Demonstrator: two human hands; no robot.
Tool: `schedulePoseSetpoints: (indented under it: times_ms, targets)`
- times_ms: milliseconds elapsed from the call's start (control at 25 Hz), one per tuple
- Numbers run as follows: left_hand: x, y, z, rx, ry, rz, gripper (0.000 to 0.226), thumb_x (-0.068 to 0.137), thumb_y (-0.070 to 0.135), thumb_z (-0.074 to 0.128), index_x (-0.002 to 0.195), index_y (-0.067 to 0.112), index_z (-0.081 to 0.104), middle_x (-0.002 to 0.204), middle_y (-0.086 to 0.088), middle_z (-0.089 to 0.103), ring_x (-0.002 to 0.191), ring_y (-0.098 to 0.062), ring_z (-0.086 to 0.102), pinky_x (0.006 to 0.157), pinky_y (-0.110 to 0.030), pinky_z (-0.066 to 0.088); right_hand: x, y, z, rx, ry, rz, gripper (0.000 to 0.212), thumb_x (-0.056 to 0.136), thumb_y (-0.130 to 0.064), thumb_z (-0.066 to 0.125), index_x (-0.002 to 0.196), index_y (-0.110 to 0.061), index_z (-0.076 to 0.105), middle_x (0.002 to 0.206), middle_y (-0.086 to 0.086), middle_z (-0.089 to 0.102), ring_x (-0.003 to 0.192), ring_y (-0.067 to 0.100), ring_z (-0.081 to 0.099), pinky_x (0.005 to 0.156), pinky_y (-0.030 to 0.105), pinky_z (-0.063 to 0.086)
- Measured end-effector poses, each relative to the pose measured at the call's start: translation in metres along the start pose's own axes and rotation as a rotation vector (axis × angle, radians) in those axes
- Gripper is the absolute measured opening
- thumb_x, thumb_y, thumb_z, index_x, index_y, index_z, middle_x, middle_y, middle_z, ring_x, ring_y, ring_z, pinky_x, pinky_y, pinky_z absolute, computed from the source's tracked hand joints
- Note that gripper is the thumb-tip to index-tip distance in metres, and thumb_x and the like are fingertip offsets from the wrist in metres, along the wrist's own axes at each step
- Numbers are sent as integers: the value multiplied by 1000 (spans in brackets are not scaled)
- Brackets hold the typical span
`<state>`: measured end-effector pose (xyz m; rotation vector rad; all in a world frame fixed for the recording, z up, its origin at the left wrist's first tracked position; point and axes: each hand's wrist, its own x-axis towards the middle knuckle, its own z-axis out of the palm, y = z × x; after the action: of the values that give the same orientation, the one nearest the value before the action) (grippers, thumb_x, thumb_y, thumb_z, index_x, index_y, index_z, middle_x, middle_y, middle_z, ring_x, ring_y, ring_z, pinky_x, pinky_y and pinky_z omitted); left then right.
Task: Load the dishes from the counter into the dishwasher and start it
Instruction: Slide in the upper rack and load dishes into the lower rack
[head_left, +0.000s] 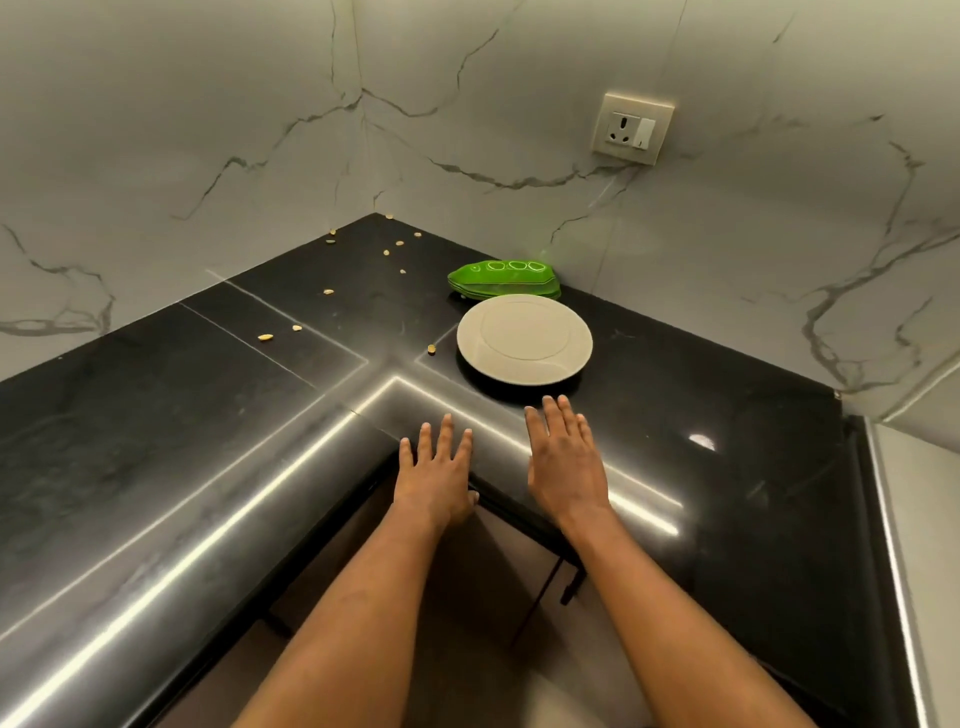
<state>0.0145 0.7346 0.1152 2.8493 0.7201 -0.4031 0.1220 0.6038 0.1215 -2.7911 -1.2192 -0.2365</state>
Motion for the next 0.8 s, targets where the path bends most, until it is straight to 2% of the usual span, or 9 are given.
schedulePoseSetpoints:
  times_ms: [120,240,400,520,600,680,800]
  targets:
    - [37,-5,-6,-8,-35,-15,90,98,44,52,155,22,-15,158,-10,-30,147,-36,-21,119,-58,-4,29,7,7,-33,-49,-13,69,94,-10,48,154,-15,14,161,14,10,150,30,3,121,44,8]
    - [75,-13,-15,40,-117,-15,107,90,42,66,155,21,-17,156,-11,-34,145,-39,-25,118,-62,-3,60,9,15,-72,-56,-10,68,92,-6,49,153,-14,18,160,15,13,149,32,5,121,47,10]
    - [123,-21,-27,80,-292,16,134,72,39,84,153,21,-21,155,-9,-37,142,-43,-29,114,-69,-3,103,11,27,-146,-91,-9,69,92,-8,51,152,-14,19,160,15,14,149,34,7,120,50,12]
    - [152,-24,-31,26,-448,33,141,68,34,88,152,23,-24,157,-5,-35,144,-44,-24,114,-69,3,132,10,36,-201,-164,17,70,92,-15,52,153,-15,17,160,15,12,148,37,7,118,53,14]
    - [162,-22,-33,3,-492,19,139,71,29,87,152,24,-25,156,-4,-37,143,-45,-25,114,-70,5,147,8,44,-247,-226,41,75,92,-20,55,153,-16,13,160,16,11,146,41,11,115,56,20]
    - [165,-20,-32,-10,-513,6,134,74,27,85,151,24,-25,155,-4,-38,143,-46,-25,114,-70,6,156,4,51,-275,-282,58,80,91,-26,60,152,-17,9,159,19,12,142,45,21,108,56,32]
    - [167,-21,-29,23,-534,21,138,72,29,86,151,23,-27,155,-5,-39,142,-48,-25,113,-70,6,165,0,54,-307,-320,57,74,94,-20,55,152,-15,10,154,25,22,131,47,40,89,50,51]
